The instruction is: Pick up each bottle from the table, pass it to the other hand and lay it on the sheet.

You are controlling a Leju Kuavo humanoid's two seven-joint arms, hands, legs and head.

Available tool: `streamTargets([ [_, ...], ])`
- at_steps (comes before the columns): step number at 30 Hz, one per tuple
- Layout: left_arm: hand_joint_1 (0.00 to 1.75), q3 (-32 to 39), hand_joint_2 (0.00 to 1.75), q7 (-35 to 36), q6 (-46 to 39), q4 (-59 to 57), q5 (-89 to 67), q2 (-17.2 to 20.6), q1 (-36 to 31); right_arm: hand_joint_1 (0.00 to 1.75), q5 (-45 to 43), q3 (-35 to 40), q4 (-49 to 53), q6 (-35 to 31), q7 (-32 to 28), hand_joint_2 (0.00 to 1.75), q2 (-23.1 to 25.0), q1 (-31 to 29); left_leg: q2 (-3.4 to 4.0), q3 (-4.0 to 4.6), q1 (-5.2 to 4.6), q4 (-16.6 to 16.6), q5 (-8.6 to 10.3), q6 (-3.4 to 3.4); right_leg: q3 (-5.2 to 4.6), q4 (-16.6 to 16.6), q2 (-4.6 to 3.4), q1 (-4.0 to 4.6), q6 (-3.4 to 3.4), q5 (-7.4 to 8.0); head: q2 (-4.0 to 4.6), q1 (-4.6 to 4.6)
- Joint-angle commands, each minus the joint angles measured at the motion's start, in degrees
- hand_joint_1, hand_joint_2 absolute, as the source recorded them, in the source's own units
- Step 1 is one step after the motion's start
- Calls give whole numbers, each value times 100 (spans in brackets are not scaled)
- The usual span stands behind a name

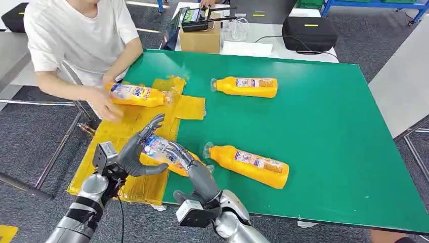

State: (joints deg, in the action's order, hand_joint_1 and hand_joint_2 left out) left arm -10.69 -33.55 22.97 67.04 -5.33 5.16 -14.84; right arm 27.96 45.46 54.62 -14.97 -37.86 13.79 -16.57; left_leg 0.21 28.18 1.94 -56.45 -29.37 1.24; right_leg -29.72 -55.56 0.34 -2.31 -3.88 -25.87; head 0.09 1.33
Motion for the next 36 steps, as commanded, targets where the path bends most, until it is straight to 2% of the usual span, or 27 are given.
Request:
streamTargets([
  [1, 0, 812, 175, -90, 252, 995, 869, -713, 267, 0, 154, -36, 170, 19, 107, 0, -266, -26, -7, 0, 3, 4, -2, -16, 6, 10, 5, 7, 17, -1, 0, 0],
  [2, 0, 1032, 175, 67, 213, 1352, 1376, -1045, 352, 0, 220, -59, 249, -41, 154, 0, -288, 28, -4, -6, 6, 8, -3, -21, 11, 17, 1, 12, 25, 0, 0, 0],
  [4, 0, 1196, 175, 317, 86, 1836, 2179, -1412, 455, 0, 289, -92, 381, -110, 187, 0, -324, 110, -17, 3, 4, 2, -4, -22, 10, 15, 14, 9, 20, -3, 0, 0],
  [7, 0, 1132, 175, 590, -162, 2258, 2753, -1533, 570, 0, 465, -232, 828, -686, 14, 0, -395, 360, -14, 21, 3, -4, -3, -14, -9, 7, 12, 7, 12, -2, 0, 0],
  [9, 0, 1125, 175, 620, -317, 2295, 2786, -1552, 622, 0, 332, -444, 1474, -1209, -214, 0, -437, 647, -17, 8, 2, 2, -8, -24, 4, 15, 13, 9, 24, -7, 0, 0],
  [10, 0, 1135, 175, 634, -407, 2293, 2840, -1601, 662, 0, 150, -476, 2065, -1683, -214, 0, -532, 824, -17, 14, 2, 1, -5, -16, -3, 12, 14, 7, 19, -6, 0, -2],
  [11, 0, 1120, 175, 678, -485, 2311, 2890, -1618, 706, 0, 30, -520, 2376, -1893, -214, 175, -641, 941, -17, 7, 2, 6, -8, -22, 3, 16, 13, 9, 28, -8, 0, 0],
  [13, 0, 1142, 175, 553, -866, 2500, 2697, -1639, 930, 0, -82, -970, 3207, -2459, -214, 175, -697, 1366, -13, 11, 0, 5, -7, -19, -5, 13, 9, 6, 23, -5, 0, 2],
  [15, 0, 1278, 175, 489, -1196, 2751, 2670, -1676, 1213, 0, 381, -1681, 3608, -2503, -148, 175, -652, 1823, -17, 9, 1, 6, -10, -22, -1, 18, 13, 8, 24, -8, 0, 0],
  [18, 0, 1543, 175, 344, -1484, 3198, 2566, -1640, 1714, 0, 1501, -2281, 3299, -2366, 700, 175, -1080, 2082, -8, 3, -1, 15, -8, -21, 4, 27, 5, 4, 17, -3, 0, 0],
  [28, 0, 1568, 175, 357, -1459, 3206, 2549, -1665, 1705, 0, 1436, -2364, 3133, -2398, 518, 175, -1016, 2077, 2, 16, 0, 8, -7, -13, -15, 18, 0, 4, 19, 0, 0, 0],
  [29, 0, 1578, 175, 276, -1554, 3293, 2397, -1646, 1810, 0, 2212, -2458, 2994, -2173, 1349, 175, -1208, 2071, -1, 11, 0, 11, -7, -16, -9, 21, 2, 6, 24, 0, 0, 0],
  [30, 0, 1595, 175, 242, -1546, 3385, 2336, -1637, 1925, 0, 2286, -2541, 2839, -1974, 1536, 175, -1354, 2052, 2, 12, 0, 9, -7, -14, -12, 20, -1, 5, 18, 1, 0, 2],
  [31, 0, 1589, 175, 203, -1522, 3452, 2265, -1629, 2002, 0, 2284, -2650, 2721, -1962, 1538, 175, -1454, 2040, 6, 7, 0, 11, -8, -14, -7, 23, -4, 5, 15, 1, 0, 2],
  [36, 0, 1504, 175, 172, -1448, 3464, 2026, -1657, 2064, 0, 2312, -3045, 2024, -1105, 1928, 175, -1543, 1838, 2, 4, 0, 14, -10, -19, 4, 30, -1, 5, 15, 1, 0, 0],
])
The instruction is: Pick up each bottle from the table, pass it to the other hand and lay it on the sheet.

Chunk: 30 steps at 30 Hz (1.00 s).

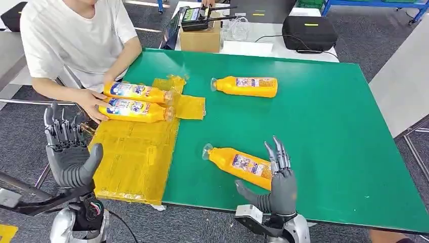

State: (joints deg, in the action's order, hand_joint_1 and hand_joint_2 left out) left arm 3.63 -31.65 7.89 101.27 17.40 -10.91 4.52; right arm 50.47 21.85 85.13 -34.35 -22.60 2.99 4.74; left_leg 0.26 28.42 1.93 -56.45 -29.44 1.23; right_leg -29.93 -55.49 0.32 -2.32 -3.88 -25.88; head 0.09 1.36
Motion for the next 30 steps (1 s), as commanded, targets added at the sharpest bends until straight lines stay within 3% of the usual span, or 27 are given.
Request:
streamTargets([
  [1, 0, 28, 175, 4, 76, -41, -285, -23, 60, 0, 76, -650, -1218, 938, 394, 175, -472, -390, -3, -15, -1, 11, -1, -14, 18, 16, 0, 2, 13, 1, 0, -2],
  [10, 0, -217, 175, 153, 168, -686, -362, 66, -439, 0, 80, -308, -2954, 1649, 547, 175, -313, -1577, 5, -14, -3, 12, 5, -10, 8, 15, -7, 1, 16, 8, 0, 2],
  [18, 0, -290, 175, 157, 161, -774, -431, 90, -536, 0, 246, 103, -3356, 1941, 827, 175, -264, -1996, 9, -30, 0, 16, 1, -15, 23, 16, -12, 6, 23, 3, 0, 0],
  [27, 0, -151, 175, 265, 86, -738, -628, 74, -485, 0, 914, 781, -4181, 2578, 1928, 175, -190, -2717, 32, -31, 2, 10, 5, -12, 16, 10, -33, 6, 18, 9, 0, 0],
  [30, 0, -113, 175, 265, 90, -734, -628, 66, -475, 0, 914, 800, -4207, 2614, 1948, 175, -183, -2750, 40, -49, 2, 15, 6, -15, 30, 15, -35, 8, 21, 13, 0, 0],
])
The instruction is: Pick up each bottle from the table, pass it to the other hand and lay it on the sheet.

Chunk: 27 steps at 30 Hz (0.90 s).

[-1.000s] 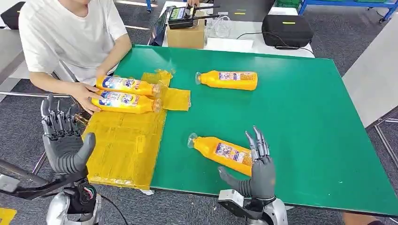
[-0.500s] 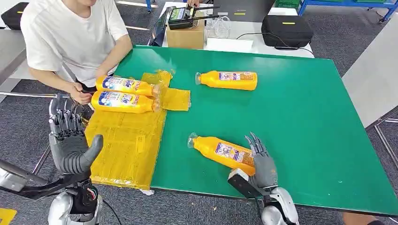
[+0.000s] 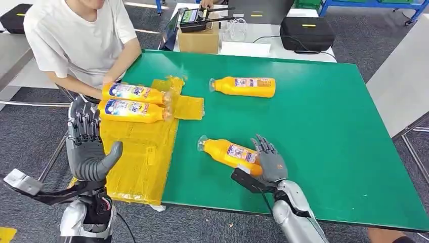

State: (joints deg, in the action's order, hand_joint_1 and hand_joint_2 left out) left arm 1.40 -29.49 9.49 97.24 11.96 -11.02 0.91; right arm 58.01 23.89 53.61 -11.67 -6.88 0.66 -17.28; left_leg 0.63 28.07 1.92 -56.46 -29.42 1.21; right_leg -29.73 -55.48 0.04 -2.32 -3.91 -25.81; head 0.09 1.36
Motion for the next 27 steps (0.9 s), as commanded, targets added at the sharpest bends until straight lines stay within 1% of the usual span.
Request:
streamTargets([
  [1, 0, 110, 175, 49, -69, -332, -84, 77, -114, 0, 159, 596, -1055, 346, 376, 175, 51, -548, 3, -22, 2, 12, 2, -11, 19, 12, -5, 6, 20, 4, 0, 0],
  [2, 0, 122, 175, 48, -64, -332, -91, 65, -117, 0, 230, 668, -1099, 396, 444, 175, 26, -576, 1, -27, 4, 17, 5, -14, 24, 19, -4, 10, 25, 7, 0, -2],
  [4, 0, 211, 175, 52, -69, -333, -157, 26, -94, 0, 509, 963, -1360, 749, 873, 175, 15, -777, 2, -31, 0, 11, 3, -11, 29, 11, -4, 4, 18, 3, 0, -2],
  [5, 0, 269, 175, 45, -53, -364, -209, -10, -112, 0, 555, 1143, -1644, 1022, 952, 175, 39, -960, 5, -33, 3, 17, 6, -15, 30, 18, -9, 8, 25, 8, 0, -2],
  [7, 0, 357, 175, 16, 17, -460, -294, -50, -166, 0, 451, 1296, -2126, 1209, 960, 175, 121, -1211, 16, -40, 1, 12, 2, -11, 34, 11, -19, 4, 18, 6, 0, -2],
  [8, 0, 370, 175, 11, 38, -491, -312, -47, -178, 65, 427, 1341, -2204, 1239, 961, 175, 116, -1250, 18, -43, 4, 19, 7, -15, 37, 20, -22, 9, 25, 12, 0, -2],
  [9, 0, 393, 175, 6, 64, -527, -344, -42, -192, 175, 499, 1490, -2302, 1345, 997, 175, 77, -1313, 23, -55, 3, 18, 5, -12, 45, 18, -29, 7, 23, 10, 0, 0],
  [13, 0, 398, 175, 3, 73, -533, -355, -41, -195, 173, 507, 1515, -2317, 1366, 1000, 175, 66, -1324, 25, -62, 3, 11, 0, -7, 50, 11, -31, 5, 16, 5, 0, 0],
  [16, 0, 380, 175, 18, 106, -576, -413, 2, -264, 175, 465, 1670, -2284, 1648, 993, 175, -35, -1363, 12, -73, 7, 18, 12, -13, 63, 26, -20, 12, 25, 16, 0, -2],
  [17, 0, 380, 175, 18, 106, -576, -413, 2, -264, 175, 465, 1670, -2284, 1648, 993, 175, -35, -1363, 18, -88, 4, 9, 4, -8, 70, 15, -25, 7, 16, 10, 0, -2],
  [18, 0, 380, 175, 18, 106, -576, -413, 2, -264, 175, 465, 1670, -2284, 1648, 993, 175, -35, -1363, 13, -81, 6, 15, 13, -12, 66, 23, -21, 10, 23, 18, 0, -2],
  [20, 0, 380, 175, 18, 106, -576, -413, 2, -264, 175, 465, 1670, -2284, 1648, 993, 175, -35, -1363, 23, -97, 4, 6, 5, -8, 75, 12, -30, 7, 16, 12, 0, 0],
  [21, 0, 380, 175, 18, 106, -576, -413, 2, -264, 175, 465, 1670, -2284, 1648, 993, 175, -35, -1363, 12, -81, 5, 17, 18, -14, 65, 26, -19, 10, 26, 24, 0, -2],
  [22, 0, 380, 175, 18, 106, -576, -413, 2, -264, 175, 465, 1670, -2284, 1648, 993, 175, -35, -1363, 12, -79, 7, 14, 17, -13, 65, 25, -18, 13, 25, 23, 0, -2],
  [23, 0, 380, 175, 18, 106, -576, -413, 2, -264, 175, 465, 1670, -2284, 1648, 993, 175, -35, -1363, 17, -101, 6, 7, 4, -7, 83, 15, -25, 9, 17, 10, 0, -2],
  [24, 0, 380, 175, 18, 106, -576, -413, 2, -264, 175, 465, 1670, -2284, 1648, 993, 175, -35, -1363, 7, -87, 8, 19, 15, -14, 74, 30, -15, 13, 26, 21, 0, 0],
  [26, 0, 317, 175, 45, 174, -679, -449, 79, -292, 175, 313, 1824, -2322, 2049, 769, 175, -140, -1407, 19, -107, 5, 11, 3, -9, 88, 18, -27, 8, 14, 11, 0, 0],
  [27, 0, 306, 175, 44, 184, -737, -452, 91, -322, 175, 223, 1875, -2354, 2184, 655, 175, -218, -1448, 8, -99, 6, 22, 12, -14, 87, 32, -18, 11, 22, 18, 0, 0],
])
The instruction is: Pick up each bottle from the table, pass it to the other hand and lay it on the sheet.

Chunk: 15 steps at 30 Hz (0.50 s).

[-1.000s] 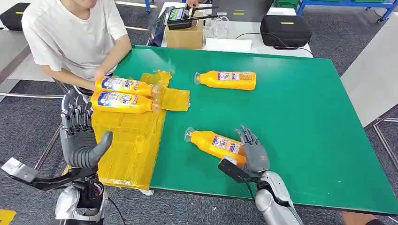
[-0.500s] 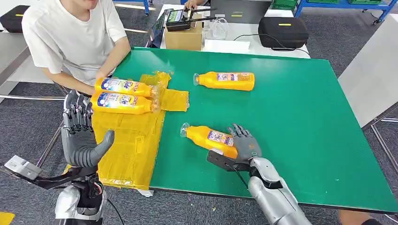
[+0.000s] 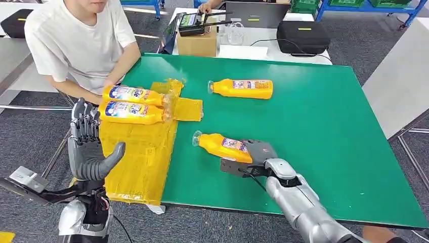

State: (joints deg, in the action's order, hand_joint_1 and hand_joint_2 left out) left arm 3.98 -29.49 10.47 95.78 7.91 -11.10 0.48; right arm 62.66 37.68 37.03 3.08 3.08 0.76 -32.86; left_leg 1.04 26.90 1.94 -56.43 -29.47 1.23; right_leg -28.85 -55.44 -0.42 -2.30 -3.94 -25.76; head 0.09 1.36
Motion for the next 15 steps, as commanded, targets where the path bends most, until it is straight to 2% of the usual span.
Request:
streamTargets([
  [1, 0, 26, 175, 27, 100, -679, -66, 131, -328, 175, -356, 549, -749, 800, -497, 175, -329, 63, -30, 11, 3, 11, 12, -13, 2, 17, 27, 7, 18, 6, 0, -2],
  [5, 0, 46, 175, -35, 91, -656, -51, 149, -287, 175, -582, 633, -823, 612, -645, 175, -367, -29, -26, 10, 2, 8, 9, -11, 0, 13, 22, 5, 16, 5, 0, 0],
  [7, 0, 46, 175, -46, 92, -581, -14, 164, -224, 175, -1035, 456, -588, 68, -1116, 175, -283, 14, -24, 8, 4, 10, 7, -11, 2, 16, 18, 7, 19, 5, 0, -2],
  [9, 0, -23, 175, -44, 86, -503, 32, 189, -137, 175, -1939, -115, 95, -323, -1769, 175, -185, 398, -21, 9, 4, 17, 10, -13, 1, 21, 16, 9, 23, 8, 0, 0],
  [12, 0, -70, 175, -37, 53, -498, 50, 186, -125, 175, -1976, -62, 444, -289, -1646, 175, -236, 554, -19, 15, 4, 12, 7, -12, -2, 15, 14, 8, 20, 6, 0, -2],
  [13, 0, -113, 175, 21, 21, -496, 100, 160, -96, 175, -2402, -484, 963, -662, -1879, 175, -184, 879, -14, 20, 2, 6, 3, -9, -6, 7, 9, 5, 15, 2, 0, -4],
  [15, 0, -295, 175, 250, -107, -554, 116, 95, -11, 168, -2498, -888, 1966, -1366, -2028, 175, -103, 1398, -21, 30, 3, 12, 4, -10, -14, 12, 17, 7, 20, 1, 0, 2],
])
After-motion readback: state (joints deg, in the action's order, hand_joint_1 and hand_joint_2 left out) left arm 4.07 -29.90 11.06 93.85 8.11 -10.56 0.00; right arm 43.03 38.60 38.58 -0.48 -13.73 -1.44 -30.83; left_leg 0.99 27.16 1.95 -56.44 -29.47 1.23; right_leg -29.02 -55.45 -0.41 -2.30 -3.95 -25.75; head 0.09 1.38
